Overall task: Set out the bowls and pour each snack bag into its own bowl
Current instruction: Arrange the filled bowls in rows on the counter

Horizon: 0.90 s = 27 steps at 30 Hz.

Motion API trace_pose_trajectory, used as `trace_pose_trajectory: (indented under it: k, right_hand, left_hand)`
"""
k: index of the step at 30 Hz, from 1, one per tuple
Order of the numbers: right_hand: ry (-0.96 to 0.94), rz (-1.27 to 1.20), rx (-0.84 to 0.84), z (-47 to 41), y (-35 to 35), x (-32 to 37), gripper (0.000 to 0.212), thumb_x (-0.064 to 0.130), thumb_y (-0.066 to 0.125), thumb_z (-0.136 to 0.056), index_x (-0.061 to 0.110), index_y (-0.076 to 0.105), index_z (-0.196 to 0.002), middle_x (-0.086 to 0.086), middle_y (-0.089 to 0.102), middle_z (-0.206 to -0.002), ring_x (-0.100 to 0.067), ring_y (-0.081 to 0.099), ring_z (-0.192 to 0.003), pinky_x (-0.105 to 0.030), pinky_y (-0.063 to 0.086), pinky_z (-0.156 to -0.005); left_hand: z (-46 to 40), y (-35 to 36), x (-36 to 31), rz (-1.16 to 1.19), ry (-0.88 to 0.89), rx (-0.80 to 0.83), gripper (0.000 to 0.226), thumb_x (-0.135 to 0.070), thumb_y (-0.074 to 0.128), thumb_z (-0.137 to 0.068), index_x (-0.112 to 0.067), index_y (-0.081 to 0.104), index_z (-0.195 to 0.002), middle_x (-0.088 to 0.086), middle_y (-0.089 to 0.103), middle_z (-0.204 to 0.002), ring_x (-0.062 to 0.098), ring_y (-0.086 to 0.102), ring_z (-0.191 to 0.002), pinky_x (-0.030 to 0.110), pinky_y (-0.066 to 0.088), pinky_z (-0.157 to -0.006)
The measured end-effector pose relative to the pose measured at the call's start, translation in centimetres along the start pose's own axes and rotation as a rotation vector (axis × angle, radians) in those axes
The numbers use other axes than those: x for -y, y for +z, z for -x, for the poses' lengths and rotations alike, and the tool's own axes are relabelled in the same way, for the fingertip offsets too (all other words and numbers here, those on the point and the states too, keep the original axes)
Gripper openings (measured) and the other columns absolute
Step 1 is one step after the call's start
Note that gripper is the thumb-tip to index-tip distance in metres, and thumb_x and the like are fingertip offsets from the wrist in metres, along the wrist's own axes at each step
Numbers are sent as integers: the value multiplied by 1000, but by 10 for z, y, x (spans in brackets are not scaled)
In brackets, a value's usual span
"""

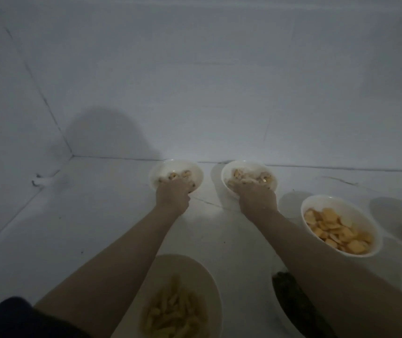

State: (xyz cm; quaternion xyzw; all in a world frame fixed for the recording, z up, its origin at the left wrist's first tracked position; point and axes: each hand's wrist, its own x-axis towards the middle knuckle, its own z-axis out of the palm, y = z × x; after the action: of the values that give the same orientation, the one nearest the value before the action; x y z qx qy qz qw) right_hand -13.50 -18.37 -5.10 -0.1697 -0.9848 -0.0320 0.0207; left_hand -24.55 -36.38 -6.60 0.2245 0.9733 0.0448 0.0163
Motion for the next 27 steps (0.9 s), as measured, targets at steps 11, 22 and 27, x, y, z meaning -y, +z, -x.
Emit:
trace_pose_trajectory:
  k: [11,22,27]
  right_hand:
    - [96,-198,-10,5,-14,-11,34,20,45,-99,18,49,-133,-9,60,-129,-32,61,-115,-37,50,-85]
    - [286,-521,-271,98,-60,-91,12,25,49,-97,20,56,-106,-2,68,-85,-22,60,-72,-33,49,-59]
    - [338,-569,-338,140,-63,-156,9,23,53,-95,20,61,-99,2,65,-87,-19,61,-80,-40,57,-70]
  left_hand:
    - [2,-16,-38,7,98,-156,27,-36,55,-92,-26,65,-115,0,59,-127,29,54,-115,49,44,-96]
    - [85,-58,-156,436,307,-197,22,-26,53,-87,-25,67,-104,-3,63,-108,20,61,-100,38,54,-81]
    - [116,-60,-228,523,451,-7,24,-21,52,-91,-29,67,-108,-6,64,-104,16,61,-93,33,53,-75]
